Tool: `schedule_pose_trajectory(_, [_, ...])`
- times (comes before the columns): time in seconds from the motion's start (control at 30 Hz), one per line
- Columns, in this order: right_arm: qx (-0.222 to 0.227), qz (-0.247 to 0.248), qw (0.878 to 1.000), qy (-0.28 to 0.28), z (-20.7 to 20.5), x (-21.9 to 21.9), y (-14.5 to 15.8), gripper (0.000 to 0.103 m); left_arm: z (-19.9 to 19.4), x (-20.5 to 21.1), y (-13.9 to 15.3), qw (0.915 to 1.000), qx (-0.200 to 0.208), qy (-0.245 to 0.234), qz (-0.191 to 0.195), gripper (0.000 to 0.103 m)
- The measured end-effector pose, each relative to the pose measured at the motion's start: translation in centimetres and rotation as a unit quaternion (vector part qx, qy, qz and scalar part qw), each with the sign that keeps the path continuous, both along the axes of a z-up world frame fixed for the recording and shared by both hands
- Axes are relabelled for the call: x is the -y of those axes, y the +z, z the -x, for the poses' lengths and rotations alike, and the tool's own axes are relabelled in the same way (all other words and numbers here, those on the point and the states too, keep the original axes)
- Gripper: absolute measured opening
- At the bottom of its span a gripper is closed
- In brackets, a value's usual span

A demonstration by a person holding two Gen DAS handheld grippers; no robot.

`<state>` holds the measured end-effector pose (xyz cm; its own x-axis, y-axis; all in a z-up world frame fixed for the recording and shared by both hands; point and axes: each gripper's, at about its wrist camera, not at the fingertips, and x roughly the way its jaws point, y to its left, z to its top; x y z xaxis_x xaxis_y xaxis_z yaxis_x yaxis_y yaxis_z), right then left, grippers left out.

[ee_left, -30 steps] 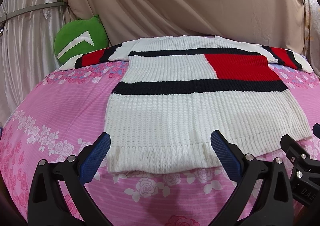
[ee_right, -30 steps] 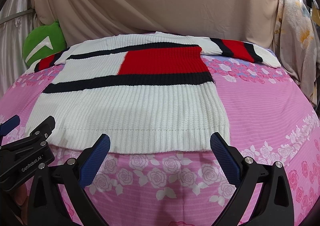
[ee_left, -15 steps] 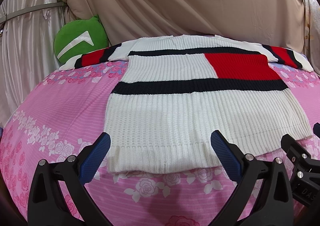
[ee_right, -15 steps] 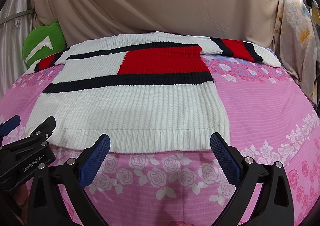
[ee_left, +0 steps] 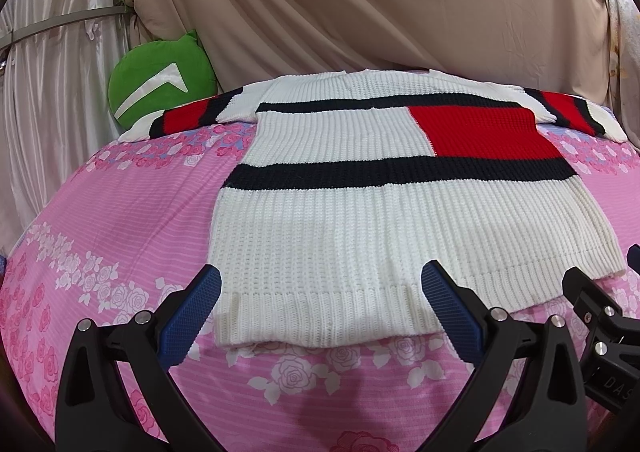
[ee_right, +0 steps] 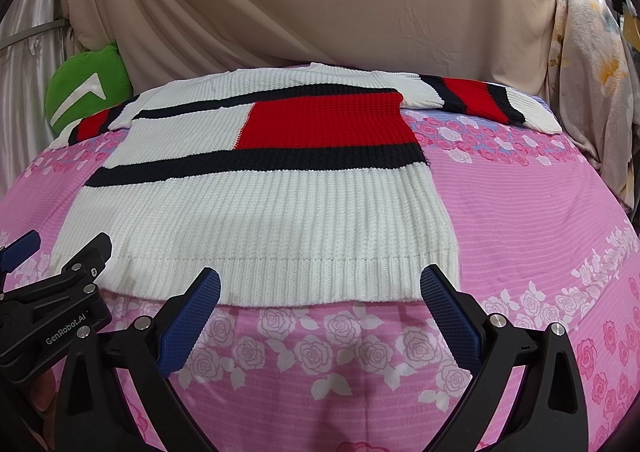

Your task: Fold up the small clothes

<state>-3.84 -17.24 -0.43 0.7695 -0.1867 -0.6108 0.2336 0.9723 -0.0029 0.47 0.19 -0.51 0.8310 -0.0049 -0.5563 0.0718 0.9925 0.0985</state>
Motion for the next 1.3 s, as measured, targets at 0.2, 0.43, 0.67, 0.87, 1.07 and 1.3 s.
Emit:
schedule_pose_trajectory(0.2, [0.000,0.000,1.000,0.000,0.0,0.0,0.0,0.098,0.0,0.0,0.0,1.0000,0.000,0.000,-0.001,0.098])
schedule_pose_trajectory(0.43, [0.000,0.000,1.000,0.000,0.0,-0.1,0.0,0.098,0.0,0.0,0.0,1.0000,0.000,0.000,-0.001,0.098])
schedule_pose_trajectory(0.67, [0.000,0.000,1.000,0.000,0.0,-0.2,0.0,0.098,0.0,0.1,0.0,1.0000,0.000,0.000,-0.001,0.098])
schedule_pose_trajectory(0.87, [0.000,-0.001,1.000,0.000,-0.1,-0.2,0.0,0.098,0.0,0.1,0.0,1.0000,-0.001,0.000,-0.002,0.098])
schedule_pose_trajectory(1.07, [0.000,-0.017,1.000,0.008,0.0,0.0,0.2,0.098,-0.1,-0.4,-0.1,0.9999,-0.004,-0.005,0.014,0.098])
schedule_pose_trajectory(1.3, [0.006,-0.070,0.998,0.001,-1.0,6.5,1.4,0.098,0.2,-3.3,0.1,0.9962,-0.016,-0.014,0.084,0.098])
